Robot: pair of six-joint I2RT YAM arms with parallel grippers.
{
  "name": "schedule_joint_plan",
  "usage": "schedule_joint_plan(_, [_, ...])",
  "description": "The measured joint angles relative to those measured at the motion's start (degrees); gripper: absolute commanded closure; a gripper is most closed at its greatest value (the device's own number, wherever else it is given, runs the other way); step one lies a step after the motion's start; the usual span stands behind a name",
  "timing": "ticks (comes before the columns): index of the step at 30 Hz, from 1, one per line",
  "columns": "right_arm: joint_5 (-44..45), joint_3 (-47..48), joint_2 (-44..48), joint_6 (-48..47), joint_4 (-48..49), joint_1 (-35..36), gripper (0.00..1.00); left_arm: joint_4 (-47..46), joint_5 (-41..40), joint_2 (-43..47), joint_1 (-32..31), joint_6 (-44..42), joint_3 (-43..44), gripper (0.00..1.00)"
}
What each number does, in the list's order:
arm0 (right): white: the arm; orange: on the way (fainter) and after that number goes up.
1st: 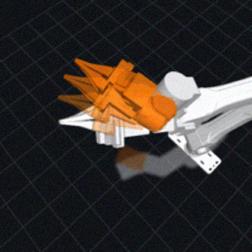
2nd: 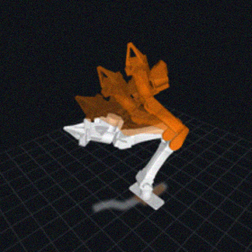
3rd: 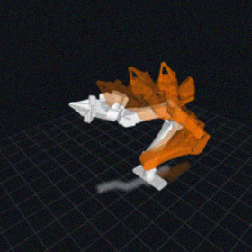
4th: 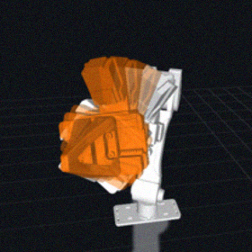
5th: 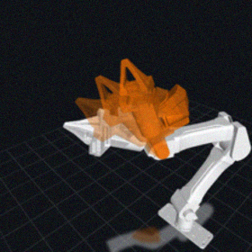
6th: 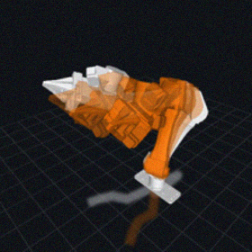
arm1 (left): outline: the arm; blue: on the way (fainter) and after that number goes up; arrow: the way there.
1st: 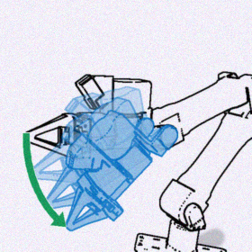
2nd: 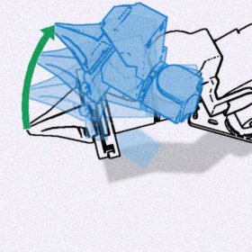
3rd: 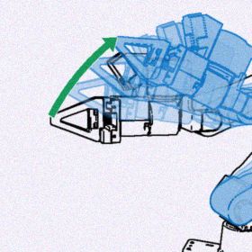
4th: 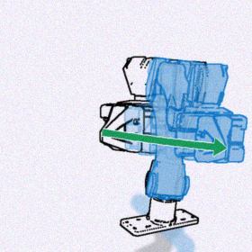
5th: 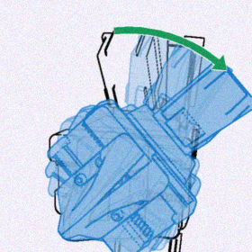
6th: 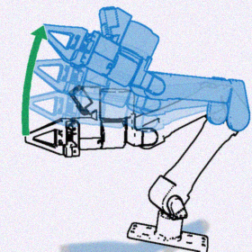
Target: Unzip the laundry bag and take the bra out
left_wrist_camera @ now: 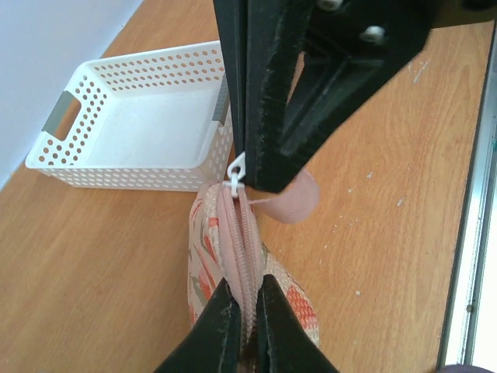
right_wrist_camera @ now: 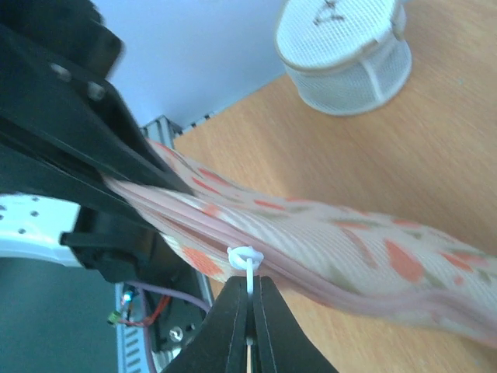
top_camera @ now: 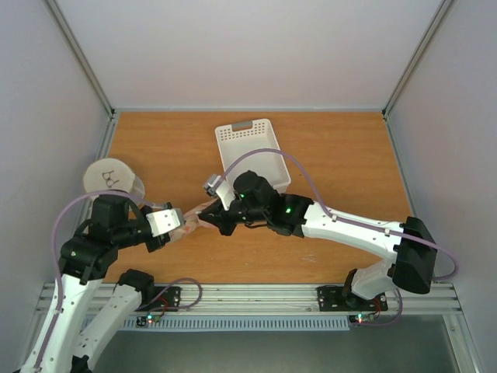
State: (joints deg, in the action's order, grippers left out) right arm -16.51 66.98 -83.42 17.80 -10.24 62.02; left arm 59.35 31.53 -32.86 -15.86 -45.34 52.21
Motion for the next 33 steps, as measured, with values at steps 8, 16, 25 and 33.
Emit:
schedule_joint_plan(8, [-0.70,-7.58,2.80,0.02,0.28,-3.78,0.99,2.69,4.37,1.05,0.00,-3.43,-0.17,0.99])
schedule_joint_plan(16, [-1.38,-12.46,4.76,0.09,1.79,-6.93,0.99,3.43,6.99,2.36,0.00,-4.31,-0.20,0.99])
schedule_joint_plan(25, [-3.41,-17.92,4.66,0.22,4.17,-11.39,0.99,3.41,8.70,4.39,0.00,-2.16,-0.94,0.99])
schedule_joint_plan(33, [-4.00,-18.16,4.13,1.64,4.81,-11.50,0.99,3.23,8.22,5.99,0.00,-1.09,-6.01,0.51])
